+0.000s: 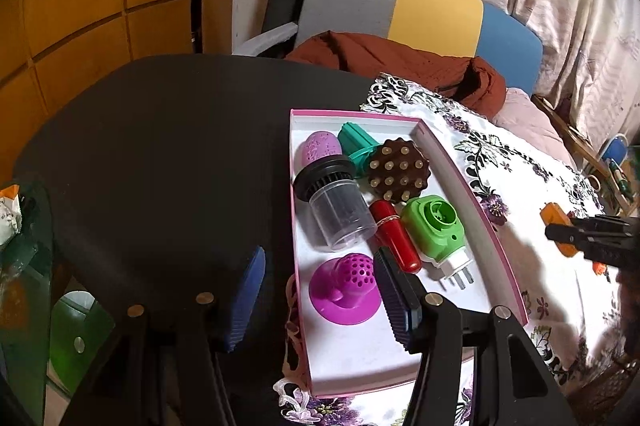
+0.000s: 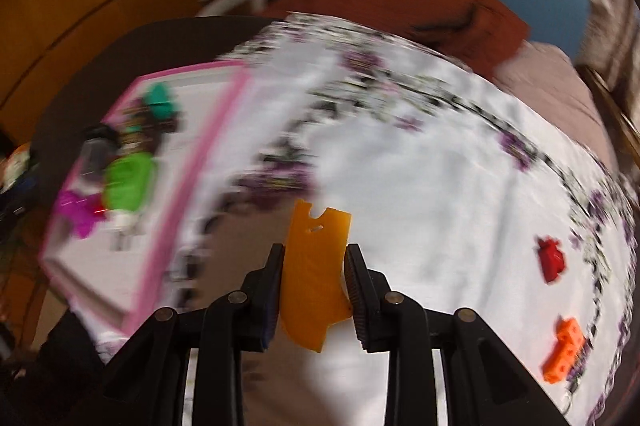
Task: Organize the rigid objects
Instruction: 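Carry the orange flat piece into the tray and open the right gripper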
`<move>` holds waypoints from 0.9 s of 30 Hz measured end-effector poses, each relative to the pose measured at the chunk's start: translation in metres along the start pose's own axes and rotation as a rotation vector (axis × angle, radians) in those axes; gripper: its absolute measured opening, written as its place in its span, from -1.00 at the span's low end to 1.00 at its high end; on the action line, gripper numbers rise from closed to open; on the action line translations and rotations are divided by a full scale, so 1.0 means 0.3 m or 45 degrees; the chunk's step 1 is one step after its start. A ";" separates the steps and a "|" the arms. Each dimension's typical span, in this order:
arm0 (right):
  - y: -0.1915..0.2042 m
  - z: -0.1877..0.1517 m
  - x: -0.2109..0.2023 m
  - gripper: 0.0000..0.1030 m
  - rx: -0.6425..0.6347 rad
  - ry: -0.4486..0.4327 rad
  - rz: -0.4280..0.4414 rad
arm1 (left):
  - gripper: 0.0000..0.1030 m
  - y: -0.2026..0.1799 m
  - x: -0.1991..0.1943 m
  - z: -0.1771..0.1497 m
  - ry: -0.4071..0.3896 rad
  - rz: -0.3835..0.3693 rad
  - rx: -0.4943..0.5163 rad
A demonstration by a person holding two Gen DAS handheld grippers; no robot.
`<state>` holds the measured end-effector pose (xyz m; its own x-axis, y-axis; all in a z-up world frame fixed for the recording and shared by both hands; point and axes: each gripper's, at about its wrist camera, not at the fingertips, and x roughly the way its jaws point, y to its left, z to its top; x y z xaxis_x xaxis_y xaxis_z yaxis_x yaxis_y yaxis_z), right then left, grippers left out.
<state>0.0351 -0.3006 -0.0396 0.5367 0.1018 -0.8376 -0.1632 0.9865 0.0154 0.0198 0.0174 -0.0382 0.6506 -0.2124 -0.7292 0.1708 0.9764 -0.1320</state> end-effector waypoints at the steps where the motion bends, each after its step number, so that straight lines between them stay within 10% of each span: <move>1: 0.051 0.006 -0.008 -0.43 -0.042 -0.006 0.031 | 0.12 0.002 -0.002 0.001 -0.002 0.002 -0.001; 12: 0.515 0.012 0.023 -0.43 -0.337 0.066 0.325 | 0.13 0.036 -0.016 -0.005 -0.015 0.041 -0.021; 27: 0.600 0.048 0.257 -0.34 -0.270 0.141 0.218 | 0.15 0.076 -0.019 -0.015 -0.019 0.081 -0.046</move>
<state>0.0590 -0.1133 -0.0937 0.3947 0.2387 -0.8873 -0.4196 0.9059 0.0571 0.0166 0.0410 -0.0400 0.6700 -0.1504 -0.7270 0.1023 0.9886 -0.1102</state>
